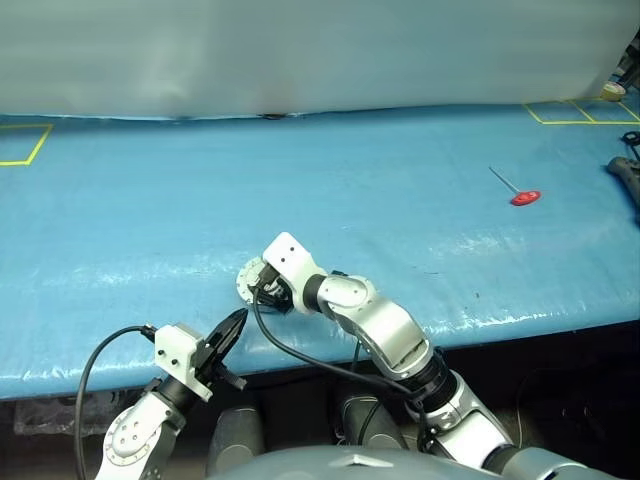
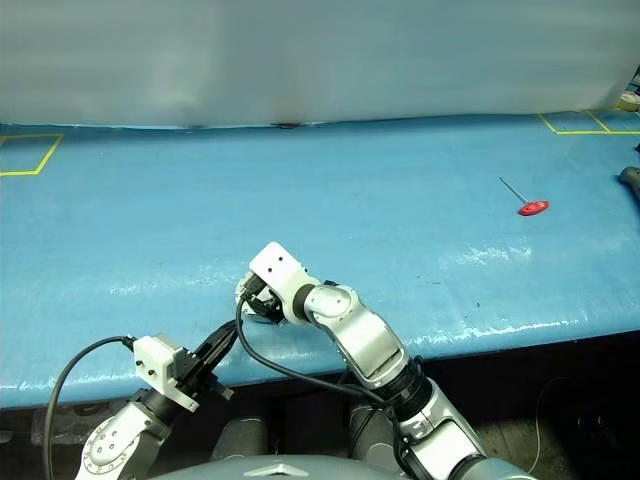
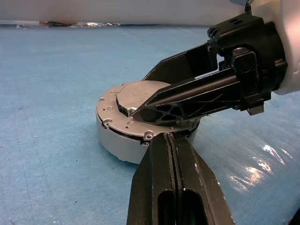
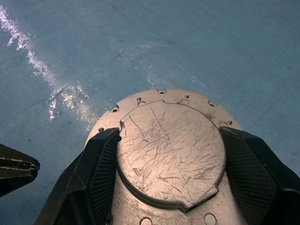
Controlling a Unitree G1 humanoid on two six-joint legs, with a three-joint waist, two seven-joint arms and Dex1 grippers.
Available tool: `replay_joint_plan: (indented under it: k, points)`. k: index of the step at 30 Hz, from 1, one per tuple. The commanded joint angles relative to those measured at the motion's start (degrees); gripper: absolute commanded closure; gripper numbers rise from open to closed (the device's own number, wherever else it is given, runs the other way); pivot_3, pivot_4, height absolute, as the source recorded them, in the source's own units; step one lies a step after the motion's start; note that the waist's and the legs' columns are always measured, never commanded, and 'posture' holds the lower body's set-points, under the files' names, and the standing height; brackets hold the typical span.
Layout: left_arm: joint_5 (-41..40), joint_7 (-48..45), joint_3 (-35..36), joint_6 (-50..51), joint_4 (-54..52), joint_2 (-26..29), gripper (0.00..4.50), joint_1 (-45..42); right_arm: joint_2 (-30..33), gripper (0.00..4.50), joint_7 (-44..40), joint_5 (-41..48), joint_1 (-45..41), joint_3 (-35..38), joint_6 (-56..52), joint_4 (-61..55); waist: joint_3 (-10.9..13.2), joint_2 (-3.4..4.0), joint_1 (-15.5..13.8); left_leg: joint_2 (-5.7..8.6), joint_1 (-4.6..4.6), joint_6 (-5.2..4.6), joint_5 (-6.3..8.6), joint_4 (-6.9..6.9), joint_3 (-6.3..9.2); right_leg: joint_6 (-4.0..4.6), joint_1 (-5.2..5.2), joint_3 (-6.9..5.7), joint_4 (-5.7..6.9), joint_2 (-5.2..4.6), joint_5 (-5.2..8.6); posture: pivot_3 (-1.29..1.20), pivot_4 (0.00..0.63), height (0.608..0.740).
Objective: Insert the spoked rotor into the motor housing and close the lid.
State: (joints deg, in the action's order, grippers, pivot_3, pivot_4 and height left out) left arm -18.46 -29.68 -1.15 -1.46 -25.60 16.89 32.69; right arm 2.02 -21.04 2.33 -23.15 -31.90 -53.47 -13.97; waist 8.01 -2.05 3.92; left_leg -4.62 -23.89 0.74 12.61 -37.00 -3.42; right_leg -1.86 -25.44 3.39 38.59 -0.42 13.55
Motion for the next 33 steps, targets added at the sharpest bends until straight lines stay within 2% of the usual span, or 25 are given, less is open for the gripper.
replay_joint_plan:
  k: [1,7,14,29,33]
  points:
    - [-0.34,0.12,-0.55,-0.01,-0.54,-0.41,4.5,-0.03,-0.72,1.46,0.98,0.03,1.17,-0.6,-1.56,0.03,0.0,0.0,0.0,0.0,0.0,0.0,0.0,0.0,0.0,0.0,0.0,0.0,0.0,0.0,0.0,0.0,0.15,0.74]
    - [-0.28,0.1,-0.55,-0.25,-0.15,-0.55,4.5,0.02,-0.32,1.46,1.69,-0.81,1.24,-0.36,2.4,0.82,0.01,0.0,0.06,-0.01,0.0,0.0,0.0,0.0,0.0,0.0,-0.02,0.0,0.0,0.01,0.0,0.0,0.15,0.74]
    - [-0.33,-0.22,-0.48,-0.57,0.34,-0.75,4.5,0.0,-2.46,1.46,2.8,0.64,0.76,1.09,-3.26,0.11,0.01,0.0,0.06,-0.02,0.0,0.0,0.0,0.0,0.02,0.0,-0.01,0.0,0.0,0.02,0.0,0.0,0.15,0.74]
    - [-0.16,-0.19,-0.62,-0.98,0.62,-1.31,4.5,0.36,2.4,1.46,2.9,-4.7,-2.02,-5.92,1.24,-1.6,0.02,0.02,0.1,0.0,0.01,0.01,0.0,0.0,0.01,0.0,-0.04,-0.01,0.0,-0.04,0.0,0.0,0.15,0.74]
    - [-0.23,-0.27,-0.72,-0.86,0.66,-1.32,4.5,0.39,0.93,1.46,2.75,-3.24,-1.17,-4.5,-0.14,-2.15,0.02,0.02,0.08,0.0,0.0,0.01,0.0,0.0,0.02,0.0,-0.04,-0.01,-0.01,-0.04,0.0,0.0,0.15,0.74]
